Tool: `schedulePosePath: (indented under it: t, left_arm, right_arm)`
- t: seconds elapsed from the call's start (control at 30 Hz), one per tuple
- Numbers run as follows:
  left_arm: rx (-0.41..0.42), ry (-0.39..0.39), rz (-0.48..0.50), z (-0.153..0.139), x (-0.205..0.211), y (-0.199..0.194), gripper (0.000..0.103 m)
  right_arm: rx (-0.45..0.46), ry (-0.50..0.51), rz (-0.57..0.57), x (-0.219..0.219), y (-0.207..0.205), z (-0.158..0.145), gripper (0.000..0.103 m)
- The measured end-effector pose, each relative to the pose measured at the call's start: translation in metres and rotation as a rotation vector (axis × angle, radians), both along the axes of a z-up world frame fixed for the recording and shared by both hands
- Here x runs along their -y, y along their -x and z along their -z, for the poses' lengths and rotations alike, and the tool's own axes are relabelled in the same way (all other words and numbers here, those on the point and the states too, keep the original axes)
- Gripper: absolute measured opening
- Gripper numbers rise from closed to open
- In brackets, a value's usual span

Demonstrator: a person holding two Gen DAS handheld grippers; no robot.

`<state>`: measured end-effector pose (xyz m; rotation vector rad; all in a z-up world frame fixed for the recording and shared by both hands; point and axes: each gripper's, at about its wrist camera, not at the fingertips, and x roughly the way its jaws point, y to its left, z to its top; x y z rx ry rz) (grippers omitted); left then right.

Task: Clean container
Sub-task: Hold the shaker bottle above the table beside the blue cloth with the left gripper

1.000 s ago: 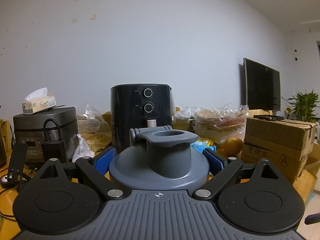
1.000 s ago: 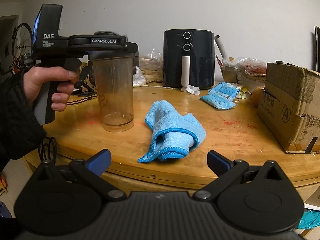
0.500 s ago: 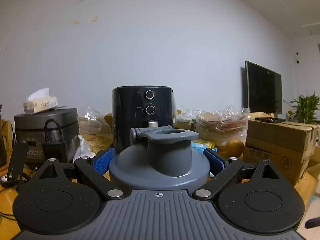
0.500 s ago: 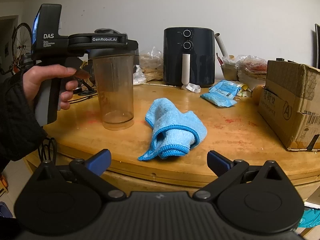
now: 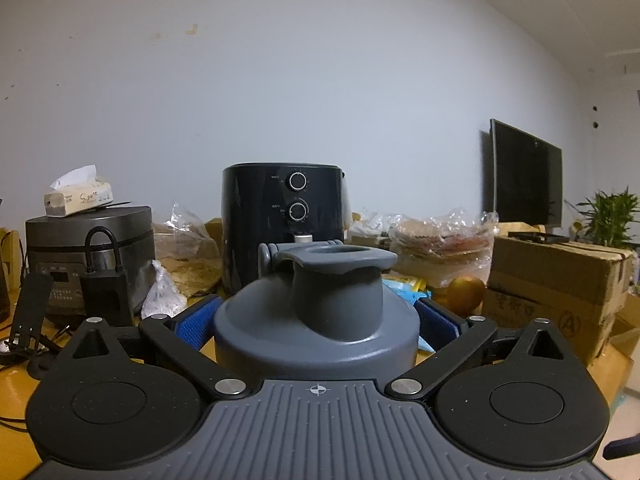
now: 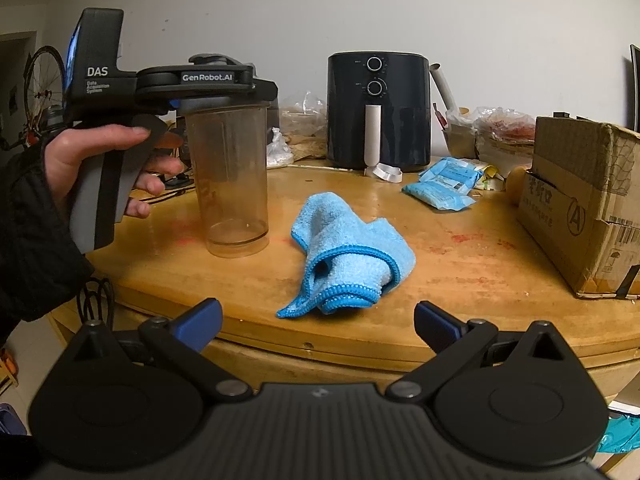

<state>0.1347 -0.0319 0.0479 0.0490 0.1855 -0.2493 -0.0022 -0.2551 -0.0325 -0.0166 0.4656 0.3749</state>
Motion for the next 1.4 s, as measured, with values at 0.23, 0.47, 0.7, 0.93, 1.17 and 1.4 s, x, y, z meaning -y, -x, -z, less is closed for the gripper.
schedulePosePath:
  t: [0.23, 0.47, 0.7, 0.93, 1.17, 1.4]
  left_arm:
    - [-0.011, -0.006, 0.003, -0.0022, 0.0007, 0.0013, 0.103]
    - [-0.011, -0.006, -0.003, -0.0021, 0.0006, 0.0026, 0.103]
    - [-0.011, -0.003, -0.018, -0.0021, -0.0001, 0.0013, 0.103]
    - [-0.009, -0.004, -0.023, -0.0026, 0.0018, 0.0010, 0.103]
    - [-0.018, 0.008, -0.028, -0.0046, 0.0028, -0.0002, 0.103]
    - [-0.001, 0.000, -0.044, -0.0035, 0.0046, 0.0028, 0.095]
  right_arm:
    - [-0.001, -0.003, -0.001, 0.0004, 0.0007, 0.0003, 0.103]
    - [-0.004, -0.005, 0.000, -0.0005, -0.0036, 0.0013, 0.103]
    - [0.004, -0.004, 0.007, -0.0010, -0.0063, 0.0008, 0.103]
    - [0.009, -0.002, 0.008, -0.0017, -0.0081, 0.0006, 0.103]
    - [0.009, -0.001, 0.008, -0.0010, -0.0056, 0.0007, 0.103]
    - [0.005, -0.003, 0.008, -0.0009, -0.0060, 0.0019, 0.103]
